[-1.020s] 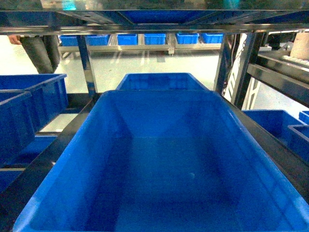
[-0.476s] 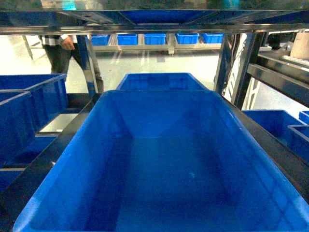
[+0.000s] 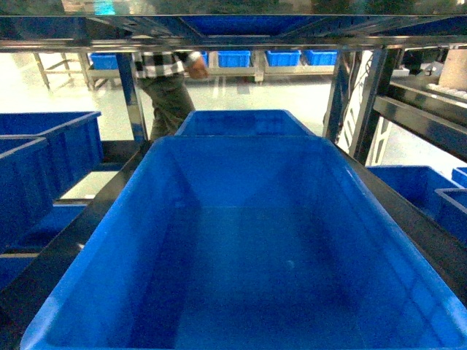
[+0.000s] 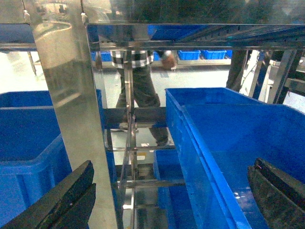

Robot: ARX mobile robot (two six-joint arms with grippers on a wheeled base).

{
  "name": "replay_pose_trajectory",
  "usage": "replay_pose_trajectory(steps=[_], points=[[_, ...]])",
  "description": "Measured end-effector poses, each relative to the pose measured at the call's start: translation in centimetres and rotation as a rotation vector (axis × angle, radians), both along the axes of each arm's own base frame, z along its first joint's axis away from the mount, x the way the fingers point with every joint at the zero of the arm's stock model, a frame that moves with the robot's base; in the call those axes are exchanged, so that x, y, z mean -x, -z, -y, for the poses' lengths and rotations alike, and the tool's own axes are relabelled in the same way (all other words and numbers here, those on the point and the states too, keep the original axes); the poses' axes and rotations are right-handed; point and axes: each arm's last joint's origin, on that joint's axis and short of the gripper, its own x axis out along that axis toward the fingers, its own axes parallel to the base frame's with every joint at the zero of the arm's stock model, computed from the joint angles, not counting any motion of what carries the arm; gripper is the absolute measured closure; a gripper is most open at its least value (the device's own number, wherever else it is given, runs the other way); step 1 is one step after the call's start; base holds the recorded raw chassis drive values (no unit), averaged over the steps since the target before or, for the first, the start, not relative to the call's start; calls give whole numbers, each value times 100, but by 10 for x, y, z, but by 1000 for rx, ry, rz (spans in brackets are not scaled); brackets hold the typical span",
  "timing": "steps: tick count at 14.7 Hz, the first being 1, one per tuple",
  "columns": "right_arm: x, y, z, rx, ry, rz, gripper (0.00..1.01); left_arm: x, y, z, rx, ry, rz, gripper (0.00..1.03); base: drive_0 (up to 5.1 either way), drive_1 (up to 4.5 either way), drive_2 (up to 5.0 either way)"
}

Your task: Pick red block from blue box to shelf

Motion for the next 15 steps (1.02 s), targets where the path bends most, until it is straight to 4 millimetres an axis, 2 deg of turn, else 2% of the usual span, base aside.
replay_pose_trajectory(steps=[1,3,5,11,13,15], points=[[-6,0,-5,-6,-30,8,74,0,0,0,0,0,0,5,0,0,0],[-37,25,-21,40,-195,-8,74,0,0,0,0,0,0,5,0,0,0],[-50,35,-26,73,-245,3,74,0,0,0,0,0,0,5,0,0,0],[-81,41,-34,85,-270,34,74,0,0,0,0,0,0,5,0,0,0],[-98,42,-33,70,-266,87,74,0,0,0,0,0,0,5,0,0,0],[-110,51,-34,63,-278,74,74,0,0,0,0,0,0,5,0,0,0]])
